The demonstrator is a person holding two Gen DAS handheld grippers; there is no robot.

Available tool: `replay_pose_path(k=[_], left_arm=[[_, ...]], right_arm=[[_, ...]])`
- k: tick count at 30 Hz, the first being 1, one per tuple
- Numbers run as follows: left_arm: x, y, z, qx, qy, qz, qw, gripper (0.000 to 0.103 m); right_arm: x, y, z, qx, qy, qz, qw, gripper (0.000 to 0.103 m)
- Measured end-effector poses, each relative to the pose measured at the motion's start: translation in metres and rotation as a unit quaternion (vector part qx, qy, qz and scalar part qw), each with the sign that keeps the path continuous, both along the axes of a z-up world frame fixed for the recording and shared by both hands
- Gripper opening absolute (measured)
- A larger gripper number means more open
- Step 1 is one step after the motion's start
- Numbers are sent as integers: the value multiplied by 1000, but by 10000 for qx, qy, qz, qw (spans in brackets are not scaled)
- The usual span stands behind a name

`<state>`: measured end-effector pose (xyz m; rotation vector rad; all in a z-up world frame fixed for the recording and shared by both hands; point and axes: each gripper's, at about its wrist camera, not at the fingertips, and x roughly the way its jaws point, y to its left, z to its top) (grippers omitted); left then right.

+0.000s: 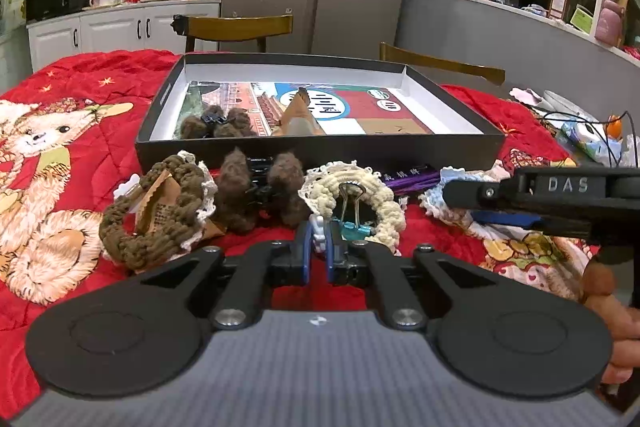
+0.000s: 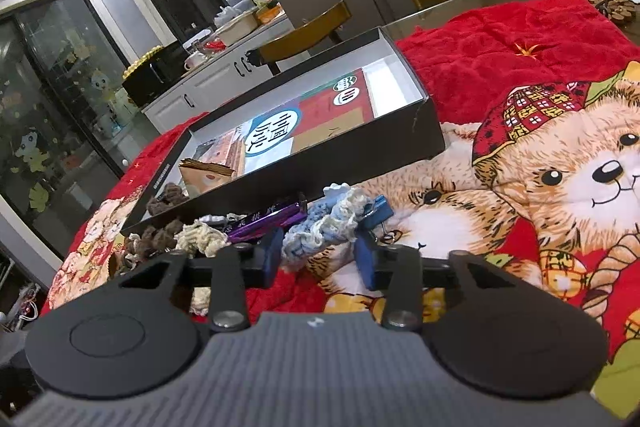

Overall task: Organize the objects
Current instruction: 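Grasp the cream beaded scrunchie with the left tool while the right tool grasps the light blue scrunchie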

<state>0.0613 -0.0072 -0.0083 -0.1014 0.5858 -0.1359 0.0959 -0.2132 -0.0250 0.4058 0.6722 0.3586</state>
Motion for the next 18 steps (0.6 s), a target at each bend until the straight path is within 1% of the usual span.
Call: replay_pose_path(k=[3,6,8,10,12,14,16,17,18], left_arm=[[5,1,-1,-105,40,11,9999,9],[6,1,-1,-78,36,-5,10000,9],[7,1,-1,-71,32,-29,10000,11],[7,1,-1,-91,38,-27,9999,21],[9,3,-2,-145,60,24,9999,48],[11,6,-3,-325,111,-12,9994,50],[14,5,-4,-326,138,-16,9994,50],[13,4,-4,-296,120,-37,9995,48],[12,3,-3,-279,103,-74,9995,43]], right_arm=[[0,1,0,-10,20,33,10000,33],[-1,1,-1,-23,28,108,9999,22],[-1,2,0,-53,2,146,9999,22],[-2,3,0,-99,-39,169,9998,20],[-3,4,1,-121,-76,183,9997,19],[-3,5,1,-141,-93,193,9997,16],[-5,4,2,-152,-134,219,9996,15],[-5,5,2,-169,-162,221,9995,15],[-6,5,3,-191,-197,229,9994,15]])
